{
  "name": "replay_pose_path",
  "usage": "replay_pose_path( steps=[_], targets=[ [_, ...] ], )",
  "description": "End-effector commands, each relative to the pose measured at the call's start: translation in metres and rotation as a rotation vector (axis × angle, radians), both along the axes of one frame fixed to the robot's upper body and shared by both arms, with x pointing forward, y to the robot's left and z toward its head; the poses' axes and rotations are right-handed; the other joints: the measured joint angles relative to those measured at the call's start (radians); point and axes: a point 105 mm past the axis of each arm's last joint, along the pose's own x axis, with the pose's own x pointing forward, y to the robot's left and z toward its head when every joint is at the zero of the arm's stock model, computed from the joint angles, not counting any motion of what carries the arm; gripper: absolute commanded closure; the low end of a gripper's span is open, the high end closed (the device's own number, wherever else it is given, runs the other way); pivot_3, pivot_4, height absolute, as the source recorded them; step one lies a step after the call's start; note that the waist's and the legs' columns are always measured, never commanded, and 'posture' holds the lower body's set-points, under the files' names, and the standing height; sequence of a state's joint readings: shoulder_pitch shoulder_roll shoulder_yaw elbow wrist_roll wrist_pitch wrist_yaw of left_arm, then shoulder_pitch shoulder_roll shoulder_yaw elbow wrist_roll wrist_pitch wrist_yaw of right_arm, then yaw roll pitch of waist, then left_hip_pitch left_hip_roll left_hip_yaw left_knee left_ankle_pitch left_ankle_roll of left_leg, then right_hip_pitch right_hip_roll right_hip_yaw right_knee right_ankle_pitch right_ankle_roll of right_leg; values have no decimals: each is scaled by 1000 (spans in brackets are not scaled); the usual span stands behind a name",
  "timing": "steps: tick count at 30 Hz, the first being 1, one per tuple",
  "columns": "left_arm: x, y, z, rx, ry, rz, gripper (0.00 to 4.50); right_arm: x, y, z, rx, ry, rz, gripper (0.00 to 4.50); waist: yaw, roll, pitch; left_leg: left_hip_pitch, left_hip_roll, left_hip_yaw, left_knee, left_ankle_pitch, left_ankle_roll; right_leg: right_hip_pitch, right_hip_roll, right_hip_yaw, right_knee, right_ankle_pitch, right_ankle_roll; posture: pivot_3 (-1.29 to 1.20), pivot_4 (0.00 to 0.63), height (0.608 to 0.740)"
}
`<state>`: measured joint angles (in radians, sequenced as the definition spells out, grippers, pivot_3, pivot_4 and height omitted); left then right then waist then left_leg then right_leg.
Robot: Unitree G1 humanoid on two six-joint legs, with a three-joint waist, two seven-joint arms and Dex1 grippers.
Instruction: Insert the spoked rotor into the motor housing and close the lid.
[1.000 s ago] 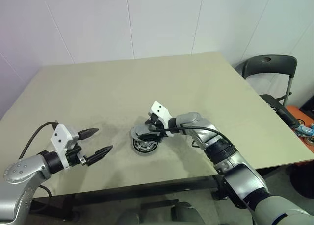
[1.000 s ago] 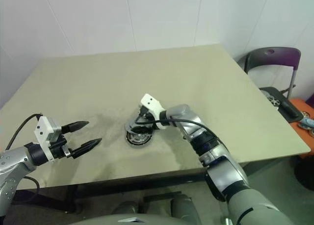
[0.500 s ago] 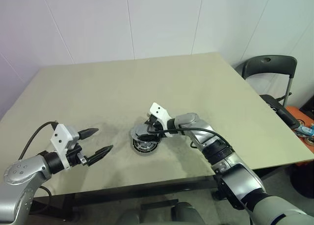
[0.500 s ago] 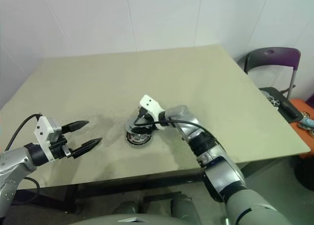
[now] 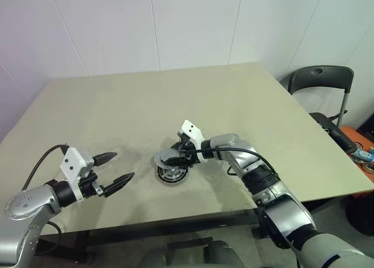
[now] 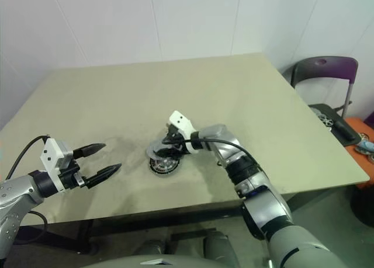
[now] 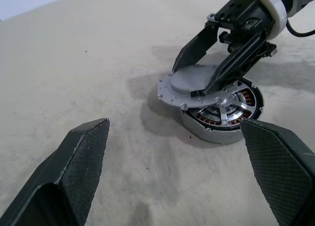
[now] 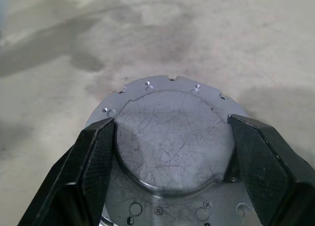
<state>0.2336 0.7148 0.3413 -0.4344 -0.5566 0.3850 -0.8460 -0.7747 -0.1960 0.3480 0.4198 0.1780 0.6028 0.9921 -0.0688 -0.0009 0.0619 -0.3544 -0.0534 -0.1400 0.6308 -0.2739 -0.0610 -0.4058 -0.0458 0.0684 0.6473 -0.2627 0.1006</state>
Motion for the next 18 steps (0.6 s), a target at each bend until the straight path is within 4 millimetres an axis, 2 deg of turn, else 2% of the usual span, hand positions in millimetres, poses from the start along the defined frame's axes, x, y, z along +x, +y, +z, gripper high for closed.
replay_pose_path(
  steps=[1, 18],
  targets=[
    [0, -1, 9, 1, -39, -6, 0, 2, 4, 26, 76, -66, 72, 1241, 0, 0, 0, 0, 0, 0, 0, 0, 0, 0, 0, 0, 0, 0, 0, 0, 0, 740],
    [-5, -1, 6, -1, -29, -6, 0, -3, -15, 13, 65, -83, 268, 1241, 0, 0, 0, 0, 0, 0, 0, 0, 0, 0, 0, 0, 0, 0, 0, 0, 0, 740]
  ],
)
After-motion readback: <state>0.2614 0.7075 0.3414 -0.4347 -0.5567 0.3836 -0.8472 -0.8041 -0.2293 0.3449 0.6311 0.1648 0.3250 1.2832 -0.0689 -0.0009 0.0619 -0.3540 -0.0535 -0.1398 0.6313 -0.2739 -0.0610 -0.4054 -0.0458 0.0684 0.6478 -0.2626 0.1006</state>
